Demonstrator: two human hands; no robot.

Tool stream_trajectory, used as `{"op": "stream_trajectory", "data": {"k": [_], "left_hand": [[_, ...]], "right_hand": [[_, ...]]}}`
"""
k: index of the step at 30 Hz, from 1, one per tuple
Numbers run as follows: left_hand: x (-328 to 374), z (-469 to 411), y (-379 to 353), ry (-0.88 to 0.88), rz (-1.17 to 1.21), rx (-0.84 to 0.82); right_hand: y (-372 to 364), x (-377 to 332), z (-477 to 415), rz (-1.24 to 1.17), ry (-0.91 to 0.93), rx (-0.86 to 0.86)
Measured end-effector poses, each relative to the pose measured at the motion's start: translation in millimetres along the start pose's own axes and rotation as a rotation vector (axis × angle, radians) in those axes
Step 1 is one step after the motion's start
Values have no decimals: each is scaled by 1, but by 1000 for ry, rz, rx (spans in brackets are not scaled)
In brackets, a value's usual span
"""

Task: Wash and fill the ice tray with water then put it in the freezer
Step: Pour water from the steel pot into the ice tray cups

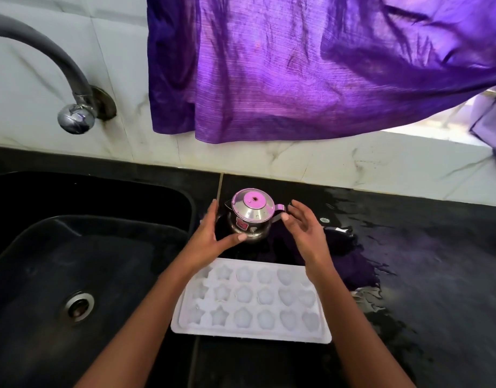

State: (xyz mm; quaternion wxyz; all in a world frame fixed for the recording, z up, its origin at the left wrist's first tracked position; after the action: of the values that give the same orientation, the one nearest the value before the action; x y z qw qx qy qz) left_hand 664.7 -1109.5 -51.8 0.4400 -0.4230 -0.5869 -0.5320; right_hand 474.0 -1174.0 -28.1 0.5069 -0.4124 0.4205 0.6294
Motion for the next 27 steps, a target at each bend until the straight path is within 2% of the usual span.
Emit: {"op": "stream_trajectory", "data": {"k": [6, 13, 21, 27], "left_hand": [[0, 53, 10, -82, -511, -60], [-22, 95, 15, -40, -799, -171], [-26, 112, 9, -64, -805, -235], [-22, 113, 3, -114, -692, -216]], "right_hand": [[22, 25, 45, 640, 38, 11], [39, 74, 87, 1068, -26, 31], [38, 87, 107, 1154, -1, 7], [36, 82, 110, 991, 41, 35]]}}
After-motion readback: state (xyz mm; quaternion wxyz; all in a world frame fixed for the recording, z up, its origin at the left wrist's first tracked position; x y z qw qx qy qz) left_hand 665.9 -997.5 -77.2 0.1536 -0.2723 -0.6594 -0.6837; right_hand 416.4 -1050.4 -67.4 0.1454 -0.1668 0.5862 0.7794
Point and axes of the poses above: each hand's wrist, its own z-axis away from the middle knuckle, its own y-axis out of the back of the hand, x = y × z, the point moved 10 cm from there along -z, towards the middle knuckle, and after that the axes turned 13 degrees about -y, right-handed, at the moved point
